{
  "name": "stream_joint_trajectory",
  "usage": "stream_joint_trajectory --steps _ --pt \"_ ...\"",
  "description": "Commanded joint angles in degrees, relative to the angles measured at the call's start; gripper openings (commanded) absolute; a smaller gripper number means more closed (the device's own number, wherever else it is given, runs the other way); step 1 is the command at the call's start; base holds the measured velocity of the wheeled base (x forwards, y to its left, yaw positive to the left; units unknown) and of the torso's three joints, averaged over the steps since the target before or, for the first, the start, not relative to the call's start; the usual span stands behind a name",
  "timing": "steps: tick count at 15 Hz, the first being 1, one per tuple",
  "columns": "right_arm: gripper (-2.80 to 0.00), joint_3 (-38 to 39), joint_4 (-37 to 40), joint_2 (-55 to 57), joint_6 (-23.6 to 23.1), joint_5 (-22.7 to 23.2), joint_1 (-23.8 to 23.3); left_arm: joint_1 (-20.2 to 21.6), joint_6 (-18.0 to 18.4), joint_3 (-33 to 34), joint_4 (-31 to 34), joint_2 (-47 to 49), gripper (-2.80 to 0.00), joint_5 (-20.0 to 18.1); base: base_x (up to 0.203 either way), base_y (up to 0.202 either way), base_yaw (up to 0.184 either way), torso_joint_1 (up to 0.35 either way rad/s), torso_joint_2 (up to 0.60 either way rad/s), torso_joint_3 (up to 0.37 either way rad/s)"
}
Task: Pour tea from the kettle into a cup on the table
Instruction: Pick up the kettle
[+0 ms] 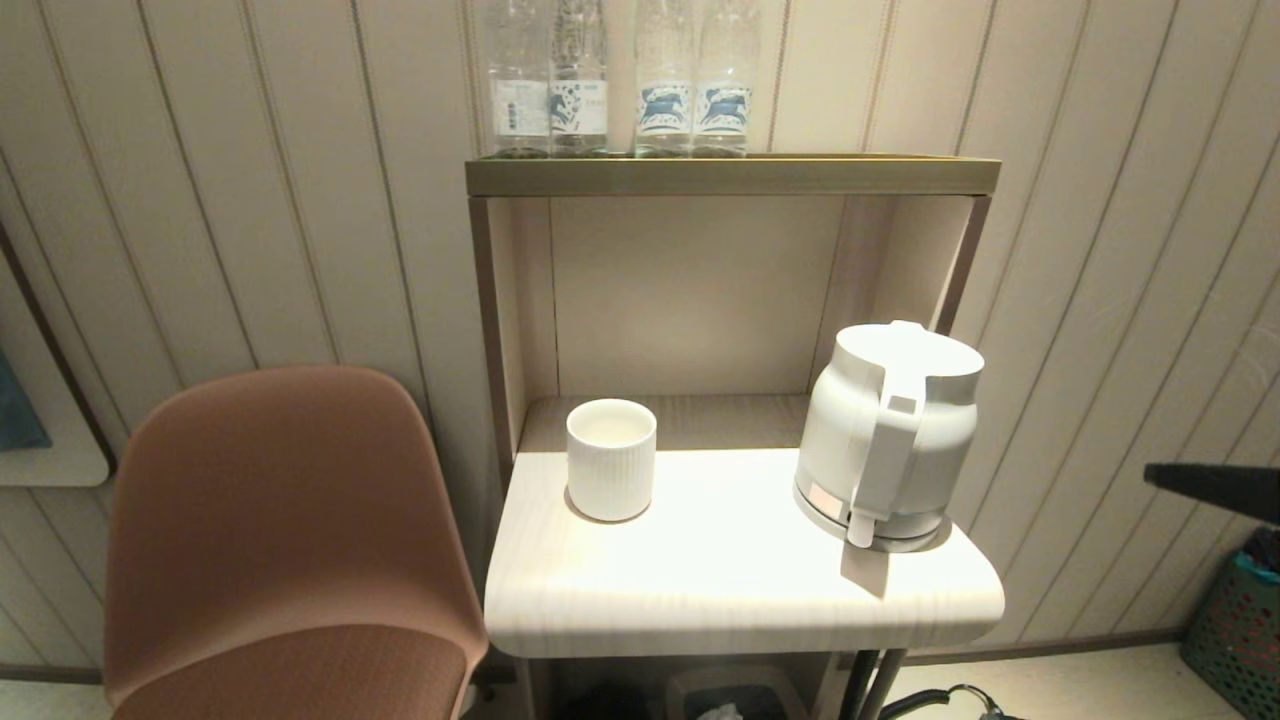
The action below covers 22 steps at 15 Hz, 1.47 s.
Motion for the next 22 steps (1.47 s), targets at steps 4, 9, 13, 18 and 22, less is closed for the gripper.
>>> stream_joint_trajectory --steps 4,9,13,18,22 --pt "-2.8 -7.38 11.11 9.11 2.34 -3.89 3.24 0.0 -0.04 0.0 -0.11 -0.02 -2.8 0.04 0.0 0.0 0.0 0.0 0.0 0.0" --pt "-2.8 -16.23 12.19 21.45 9.41 -17.75 18.41 0.0 -0.04 0.0 -0.03 -0.02 -2.8 0.04 0.0 0.0 0.0 0.0 0.0 0.0" --pt "-2.8 -20.01 12.24 27.61 13.34 -25.9 24.61 0.0 -0.04 0.0 -0.02 -0.02 -2.8 0.04 0.0 0.0 0.0 0.0 0.0 0.0" --pt "0.0 -21.29 11.95 29.14 15.67 -33.86 25.31 0.0 -0.04 0.0 -0.08 -0.02 -2.8 0.04 0.0 0.0 0.0 0.0 0.0 0.0" --pt "0.0 -19.83 11.71 30.48 18.75 -34.39 25.93 0.0 -0.04 0.0 -0.11 -0.02 -2.8 0.04 0.0 0.0 0.0 0.0 0.0 0.0"
